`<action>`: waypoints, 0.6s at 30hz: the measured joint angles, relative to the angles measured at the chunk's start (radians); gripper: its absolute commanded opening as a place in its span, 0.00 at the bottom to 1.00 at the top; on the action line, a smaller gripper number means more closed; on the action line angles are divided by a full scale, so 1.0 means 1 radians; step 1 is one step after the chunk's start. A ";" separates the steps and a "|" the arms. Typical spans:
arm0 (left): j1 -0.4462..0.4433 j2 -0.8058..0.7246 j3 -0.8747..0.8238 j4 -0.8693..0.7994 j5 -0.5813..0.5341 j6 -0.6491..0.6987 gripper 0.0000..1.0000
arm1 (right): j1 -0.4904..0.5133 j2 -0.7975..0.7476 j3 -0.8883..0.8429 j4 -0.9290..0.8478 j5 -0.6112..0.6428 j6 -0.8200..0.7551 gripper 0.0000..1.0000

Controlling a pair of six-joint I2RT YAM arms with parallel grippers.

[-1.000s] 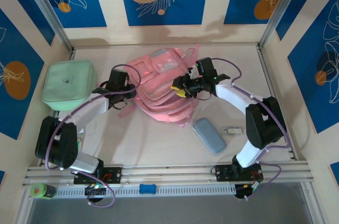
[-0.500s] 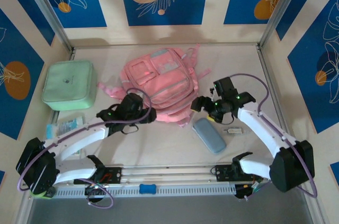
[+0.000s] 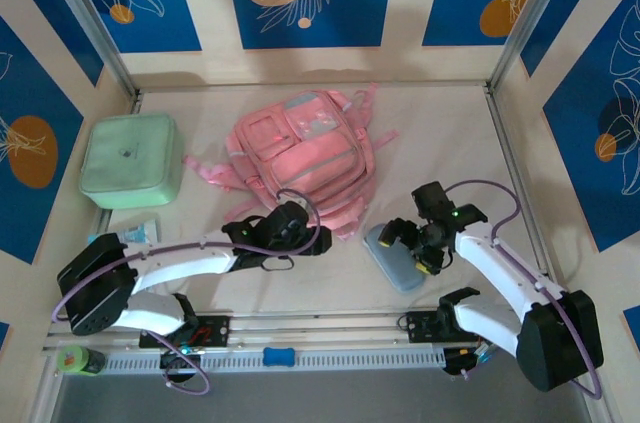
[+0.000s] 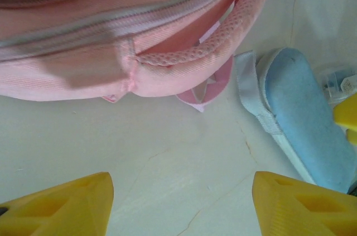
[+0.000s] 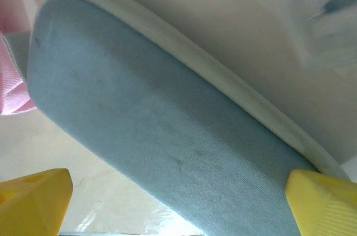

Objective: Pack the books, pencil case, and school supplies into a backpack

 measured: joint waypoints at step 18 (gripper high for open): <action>-0.014 0.292 0.091 0.253 0.146 -0.105 0.42 | -0.027 -0.093 -0.054 0.068 -0.135 0.014 0.99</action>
